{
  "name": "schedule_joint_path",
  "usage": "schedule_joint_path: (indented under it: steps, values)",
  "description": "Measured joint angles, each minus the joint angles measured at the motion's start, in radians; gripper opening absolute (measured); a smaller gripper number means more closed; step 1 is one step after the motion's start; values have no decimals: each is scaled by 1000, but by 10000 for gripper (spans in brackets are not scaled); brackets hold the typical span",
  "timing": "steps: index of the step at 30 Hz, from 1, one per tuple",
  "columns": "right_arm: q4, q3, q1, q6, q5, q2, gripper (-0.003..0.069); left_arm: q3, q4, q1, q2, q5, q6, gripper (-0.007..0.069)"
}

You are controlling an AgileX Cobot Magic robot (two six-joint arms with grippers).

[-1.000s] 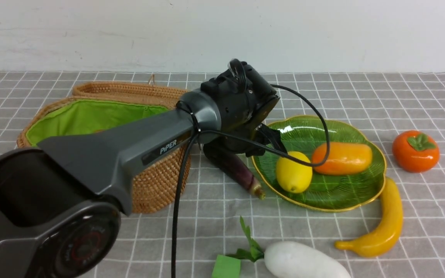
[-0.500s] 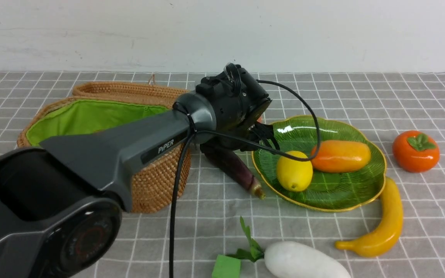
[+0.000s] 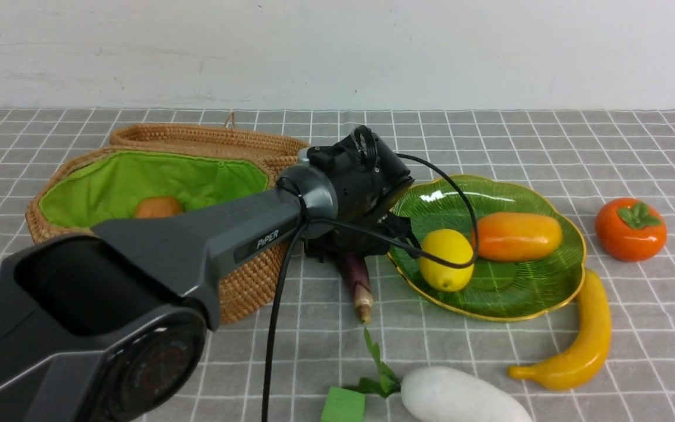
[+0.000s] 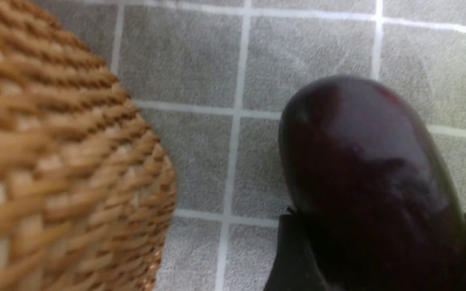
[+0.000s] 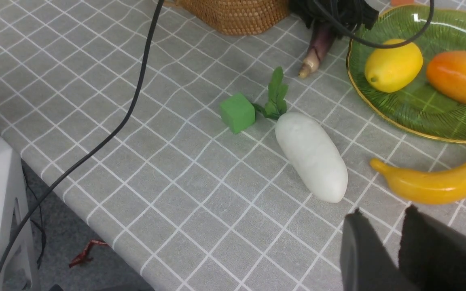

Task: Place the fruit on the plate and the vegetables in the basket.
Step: Use the left arm to grab an eggplant and put it into the left basket

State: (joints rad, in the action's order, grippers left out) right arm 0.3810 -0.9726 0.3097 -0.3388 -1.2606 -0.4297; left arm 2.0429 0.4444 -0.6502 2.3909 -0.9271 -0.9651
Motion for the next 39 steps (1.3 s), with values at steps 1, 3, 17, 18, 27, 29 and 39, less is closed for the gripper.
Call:
schedule_joint_path:
  steps: [1,3,17,18,27,29,39]
  values:
    - [0,0,0,0,0,0,161,0,0,0,0,-6,0,436]
    - [0,0,0,-1,0,0,161,0,0,0,0,-12,0,393]
    - [0,0,0,-2,3,0,162,55,-5,-25,-131,-79,143,382]
    - [0,0,0,-2,5,0,162,63,-5,-36,-170,-95,198,382]
    - [6,0,0,-2,66,0,162,50,-30,-31,-496,-300,799,382]
    - [14,0,0,-2,76,0,162,14,-56,15,-546,-307,889,382]
    - [44,0,0,-2,93,0,162,-304,-297,303,-655,-166,1641,382]
